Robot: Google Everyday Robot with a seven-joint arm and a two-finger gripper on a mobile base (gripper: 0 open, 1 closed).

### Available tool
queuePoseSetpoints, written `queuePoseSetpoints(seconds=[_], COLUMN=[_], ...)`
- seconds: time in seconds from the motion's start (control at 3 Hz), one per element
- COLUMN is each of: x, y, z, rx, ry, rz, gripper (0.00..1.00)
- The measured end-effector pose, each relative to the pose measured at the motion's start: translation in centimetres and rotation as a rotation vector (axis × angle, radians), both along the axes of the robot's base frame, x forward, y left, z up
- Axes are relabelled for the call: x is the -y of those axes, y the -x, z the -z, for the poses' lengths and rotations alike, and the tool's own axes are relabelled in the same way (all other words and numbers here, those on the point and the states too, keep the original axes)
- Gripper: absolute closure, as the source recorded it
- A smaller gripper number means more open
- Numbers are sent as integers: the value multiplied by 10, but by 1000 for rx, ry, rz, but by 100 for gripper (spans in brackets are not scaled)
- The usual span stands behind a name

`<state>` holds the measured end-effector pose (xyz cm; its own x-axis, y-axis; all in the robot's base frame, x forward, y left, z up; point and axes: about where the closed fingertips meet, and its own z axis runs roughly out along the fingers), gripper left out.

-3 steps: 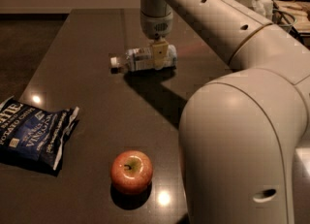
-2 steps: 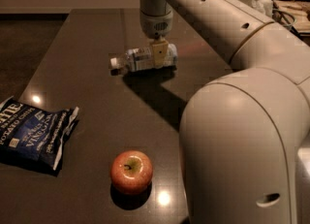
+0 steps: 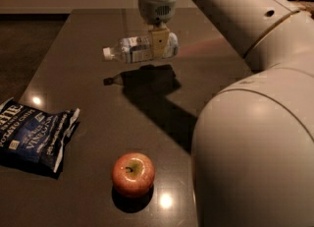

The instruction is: Pick blue plastic bottle

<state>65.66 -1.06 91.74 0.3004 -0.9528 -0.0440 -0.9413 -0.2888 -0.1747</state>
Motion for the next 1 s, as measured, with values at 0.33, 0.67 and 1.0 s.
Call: queuePoseSetpoints(seconds=[0.33, 0.67, 1.0], x=[-14, -25, -32], y=[8, 12, 3], z=[-30, -52, -53], rx=[25, 41, 72], ry=[-55, -109, -132], rz=[-32, -51, -51], gripper=[100, 100, 100])
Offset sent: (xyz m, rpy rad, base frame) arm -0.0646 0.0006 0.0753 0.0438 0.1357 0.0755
